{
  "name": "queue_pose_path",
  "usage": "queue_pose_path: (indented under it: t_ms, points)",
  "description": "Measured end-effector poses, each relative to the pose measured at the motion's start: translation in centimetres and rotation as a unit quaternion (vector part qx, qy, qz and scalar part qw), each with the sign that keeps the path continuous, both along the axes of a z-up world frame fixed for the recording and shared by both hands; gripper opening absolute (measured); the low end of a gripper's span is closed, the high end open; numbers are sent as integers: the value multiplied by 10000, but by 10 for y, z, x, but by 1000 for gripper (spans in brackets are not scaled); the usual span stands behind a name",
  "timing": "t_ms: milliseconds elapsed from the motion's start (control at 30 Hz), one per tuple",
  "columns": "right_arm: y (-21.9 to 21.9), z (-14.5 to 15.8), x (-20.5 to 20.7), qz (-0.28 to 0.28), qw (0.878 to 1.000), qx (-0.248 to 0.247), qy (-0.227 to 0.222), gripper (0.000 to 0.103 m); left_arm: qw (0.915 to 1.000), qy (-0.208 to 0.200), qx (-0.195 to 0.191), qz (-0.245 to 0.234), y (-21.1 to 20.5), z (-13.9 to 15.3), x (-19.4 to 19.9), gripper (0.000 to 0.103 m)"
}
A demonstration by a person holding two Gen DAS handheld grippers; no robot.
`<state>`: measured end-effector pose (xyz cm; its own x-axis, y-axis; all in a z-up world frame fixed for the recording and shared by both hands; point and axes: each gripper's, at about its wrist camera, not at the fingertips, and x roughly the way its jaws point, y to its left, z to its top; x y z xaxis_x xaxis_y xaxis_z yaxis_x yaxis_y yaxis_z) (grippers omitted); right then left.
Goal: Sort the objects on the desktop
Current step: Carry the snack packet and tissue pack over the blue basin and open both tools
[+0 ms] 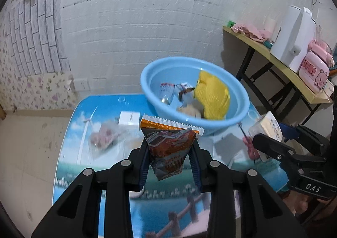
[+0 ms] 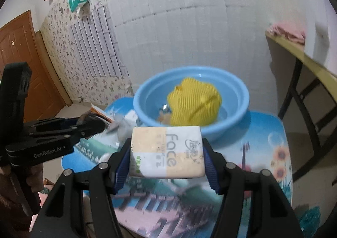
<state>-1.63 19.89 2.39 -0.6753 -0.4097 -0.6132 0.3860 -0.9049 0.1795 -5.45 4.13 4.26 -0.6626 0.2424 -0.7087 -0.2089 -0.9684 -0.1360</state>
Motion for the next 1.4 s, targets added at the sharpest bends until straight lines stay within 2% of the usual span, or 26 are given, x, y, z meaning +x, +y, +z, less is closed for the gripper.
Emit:
queue_pose_path:
  t_ms: [600,900,967,1033,1167,1233,1400]
  points:
    - [21,-7,-73,-240,9996,-124,-19,61,9994,0,-138,-325,35,-3,-81,33]
    - [22,-13,-106,-157,9998,-85,-95,61,9970,157,-99,-748,50,-6,-117,34]
    - [24,-12,-112,-211,9997,-112,-72,61,9965,224,-105,-793,50,-5,-123,38]
    - [25,-12,-120,-274,9995,-136,-67,61,9964,297,-105,-786,49,-4,-124,58]
    - [19,-11,-136,-204,9997,-138,2,61,9955,402,-128,-849,49,-4,-127,64]
    - [16,-12,-145,-179,9996,-214,-58,61,9962,355,-148,-781,46,-7,-128,70]
    - [5,-9,-151,-27,9998,-199,-72,63,9979,263,-55,-581,34,-10,-125,74]
